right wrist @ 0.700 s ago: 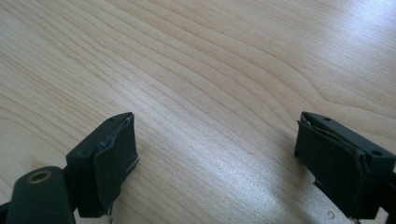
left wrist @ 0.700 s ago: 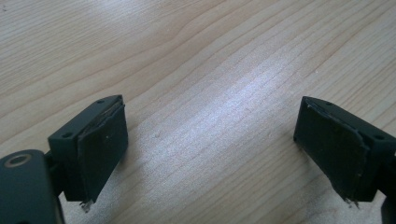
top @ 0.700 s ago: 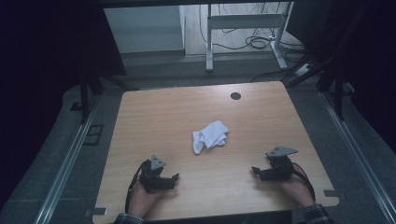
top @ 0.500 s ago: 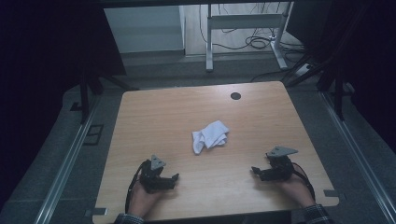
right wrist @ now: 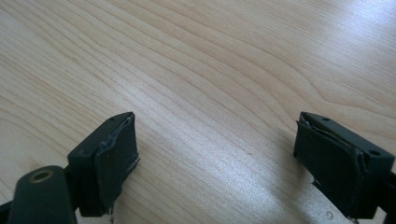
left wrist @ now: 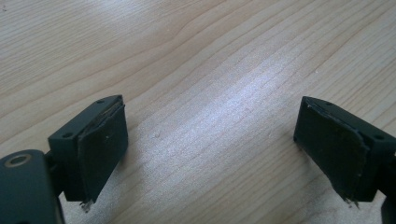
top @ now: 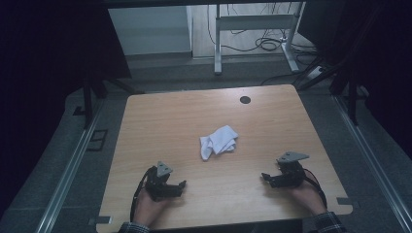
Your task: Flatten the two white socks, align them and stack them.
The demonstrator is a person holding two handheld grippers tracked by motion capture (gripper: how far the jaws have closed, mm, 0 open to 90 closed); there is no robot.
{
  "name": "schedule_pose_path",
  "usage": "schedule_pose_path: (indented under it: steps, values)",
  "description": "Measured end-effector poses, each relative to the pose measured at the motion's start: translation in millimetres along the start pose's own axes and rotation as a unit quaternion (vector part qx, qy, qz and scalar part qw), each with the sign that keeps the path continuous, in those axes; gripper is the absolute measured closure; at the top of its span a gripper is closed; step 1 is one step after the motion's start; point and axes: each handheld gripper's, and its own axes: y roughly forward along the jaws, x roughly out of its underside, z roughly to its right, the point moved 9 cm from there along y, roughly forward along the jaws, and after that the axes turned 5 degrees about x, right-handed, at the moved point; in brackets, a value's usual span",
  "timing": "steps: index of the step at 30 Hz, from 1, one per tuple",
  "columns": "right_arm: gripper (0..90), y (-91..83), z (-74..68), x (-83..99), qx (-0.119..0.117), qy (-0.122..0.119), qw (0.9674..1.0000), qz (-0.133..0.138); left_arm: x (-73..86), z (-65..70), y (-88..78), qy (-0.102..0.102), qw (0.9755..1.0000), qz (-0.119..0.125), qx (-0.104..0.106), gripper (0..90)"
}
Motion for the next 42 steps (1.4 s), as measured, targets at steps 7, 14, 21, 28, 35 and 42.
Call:
schedule_pose_path:
  steps: [7,14,21,28,35,42]
  values:
    - [15.5,-0.5,1.3,-1.4,0.002,0.004,0.9999,-0.009,0.0,0.0,0.0,0.0,1.0,0.0,0.0,10.0]
    - [15.4,-2.5,0.3,-8.3,-0.006,0.03,0.9995,-0.008,0.0,0.0,0.0,0.0,1.0,0.0,0.0,9.9]
    - [12.6,-4.9,-4.1,-21.4,-0.013,0.042,0.999,-0.007,0.0,0.0,0.1,0.0,1.0,0.0,-0.001,10.0]
    - [19.2,2.1,-6.5,-30.2,-0.014,0.031,0.9993,-0.016,0.0,0.3,0.1,-0.002,1.0,0.001,-0.001,10.1]
    - [29.9,8.3,-6.0,-49.4,-0.014,0.027,0.9994,-0.015,0.1,0.3,0.0,-0.002,1.0,0.0,-0.001,10.0]
    - [37.7,21.8,-6.3,-69.7,-0.018,0.01,0.9996,-0.018,0.1,0.3,0.0,-0.002,1.0,0.001,-0.001,10.0]
